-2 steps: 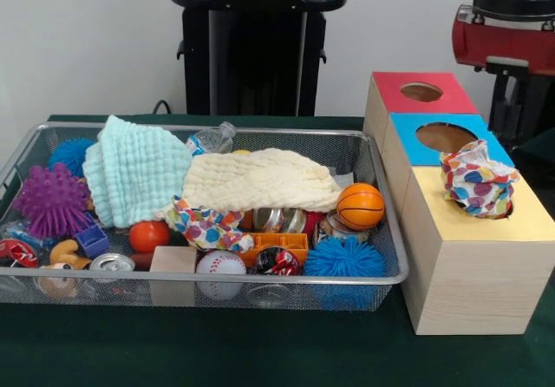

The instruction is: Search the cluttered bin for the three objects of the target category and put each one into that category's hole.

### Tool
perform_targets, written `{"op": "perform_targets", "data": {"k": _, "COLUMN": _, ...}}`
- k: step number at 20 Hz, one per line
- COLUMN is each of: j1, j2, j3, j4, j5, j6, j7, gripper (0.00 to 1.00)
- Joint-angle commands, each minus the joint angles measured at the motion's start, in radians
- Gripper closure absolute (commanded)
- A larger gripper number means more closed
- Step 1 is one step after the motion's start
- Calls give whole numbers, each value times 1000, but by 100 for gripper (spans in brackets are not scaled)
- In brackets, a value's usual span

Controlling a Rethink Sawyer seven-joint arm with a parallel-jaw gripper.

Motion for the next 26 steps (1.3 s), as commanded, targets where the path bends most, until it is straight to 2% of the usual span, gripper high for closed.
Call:
{"op": "perform_targets", "data": {"k": 1, "j1": -23, "j2": 2, "j3": 77, "j4": 160, "j5": 13, "j6": -6, "j7": 78, "gripper": 100}}
{"op": "perform_targets", "data": {"k": 9, "j1": -16, "j2": 20, "j3": 61, "j4": 141, "j5": -5, "j6": -14, "j7": 92, "gripper": 100}}
{"op": "perform_targets", "data": {"k": 26, "j1": -14, "j2": 13, "j3": 60, "j4": 178, "j5": -11, "j6": -62, "j7": 91, "gripper": 100}}
